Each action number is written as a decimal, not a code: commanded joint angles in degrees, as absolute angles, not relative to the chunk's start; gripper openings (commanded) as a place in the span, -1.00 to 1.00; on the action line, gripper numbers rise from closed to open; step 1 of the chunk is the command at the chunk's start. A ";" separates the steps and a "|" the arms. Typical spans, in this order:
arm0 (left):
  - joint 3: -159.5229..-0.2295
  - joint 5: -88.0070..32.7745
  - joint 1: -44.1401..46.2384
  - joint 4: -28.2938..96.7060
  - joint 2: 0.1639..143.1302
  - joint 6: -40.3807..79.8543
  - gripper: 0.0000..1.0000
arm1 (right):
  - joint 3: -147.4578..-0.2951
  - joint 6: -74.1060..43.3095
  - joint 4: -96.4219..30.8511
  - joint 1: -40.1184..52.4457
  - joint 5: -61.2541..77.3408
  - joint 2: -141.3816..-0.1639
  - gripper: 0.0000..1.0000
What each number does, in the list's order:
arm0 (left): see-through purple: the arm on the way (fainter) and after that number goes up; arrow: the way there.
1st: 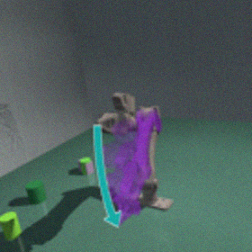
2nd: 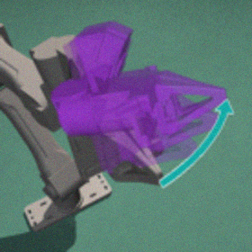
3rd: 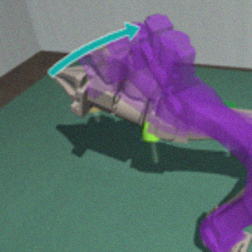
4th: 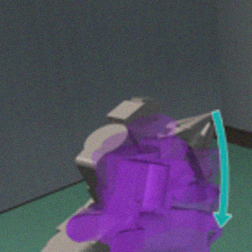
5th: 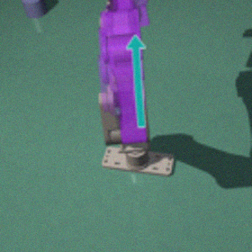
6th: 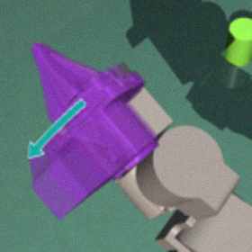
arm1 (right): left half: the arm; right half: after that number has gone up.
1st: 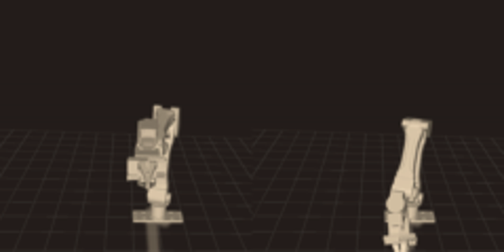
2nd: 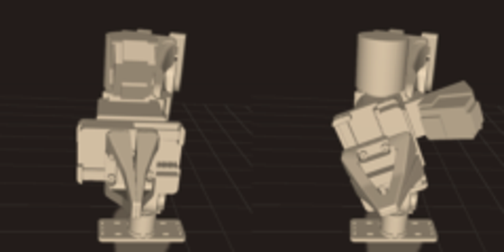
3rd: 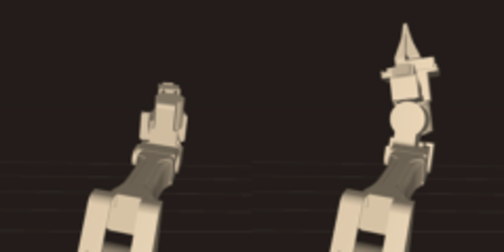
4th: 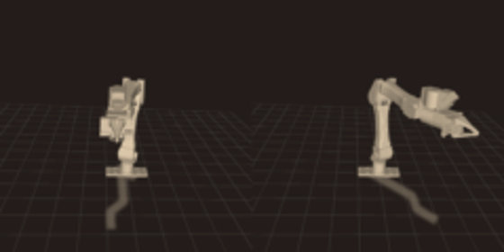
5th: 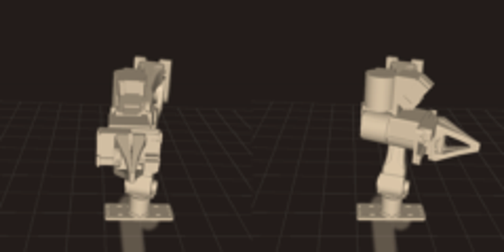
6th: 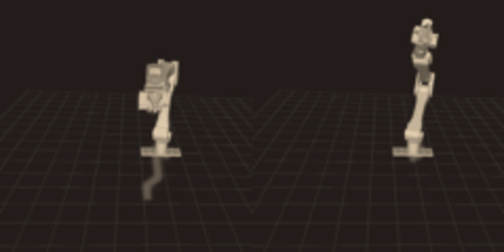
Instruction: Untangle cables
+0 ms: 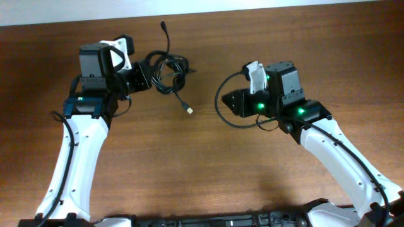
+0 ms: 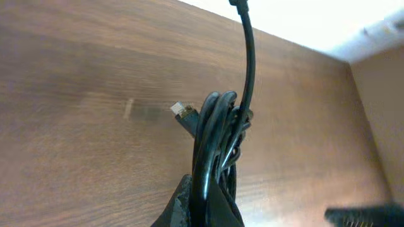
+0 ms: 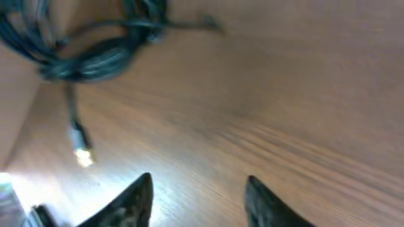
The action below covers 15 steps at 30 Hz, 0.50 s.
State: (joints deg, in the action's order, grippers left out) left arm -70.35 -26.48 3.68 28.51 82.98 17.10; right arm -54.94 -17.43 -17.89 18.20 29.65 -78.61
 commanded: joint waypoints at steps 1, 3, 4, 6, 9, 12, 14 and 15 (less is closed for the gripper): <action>-71.02 -40.51 3.86 28.34 82.74 2.72 -1.00 | -55.42 -16.49 -12.75 19.07 37.52 -78.65 0.32; -71.02 -47.11 4.03 28.49 82.74 -2.57 -1.00 | -55.42 -12.21 -9.63 19.97 37.50 -79.07 0.40; -71.02 -49.32 4.01 28.58 82.74 -3.88 -1.00 | -55.42 -10.79 -8.34 20.45 37.52 -79.37 0.43; -71.02 -53.65 4.03 29.30 82.74 -6.44 -1.00 | -55.42 -10.28 -5.63 21.82 36.82 -80.38 0.49; -71.02 -56.18 4.34 31.11 82.74 -7.46 -1.00 | -55.42 -10.31 -2.48 22.74 36.67 -81.87 0.51; -71.02 -56.18 6.04 35.11 82.74 -11.11 -1.00 | -55.42 -10.31 -0.64 23.27 36.67 -82.59 0.50; -71.02 -56.18 8.01 37.98 82.74 -13.74 -1.00 | -55.42 -10.31 -0.01 23.24 36.64 -82.89 0.41; -71.02 -56.18 8.97 38.57 82.74 -14.48 -1.00 | -55.42 -10.31 -0.01 23.24 36.67 -82.89 0.35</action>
State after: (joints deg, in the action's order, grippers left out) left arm -70.35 -52.25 6.46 37.41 83.00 -9.61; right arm -54.96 -11.25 -0.62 22.72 35.97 -82.37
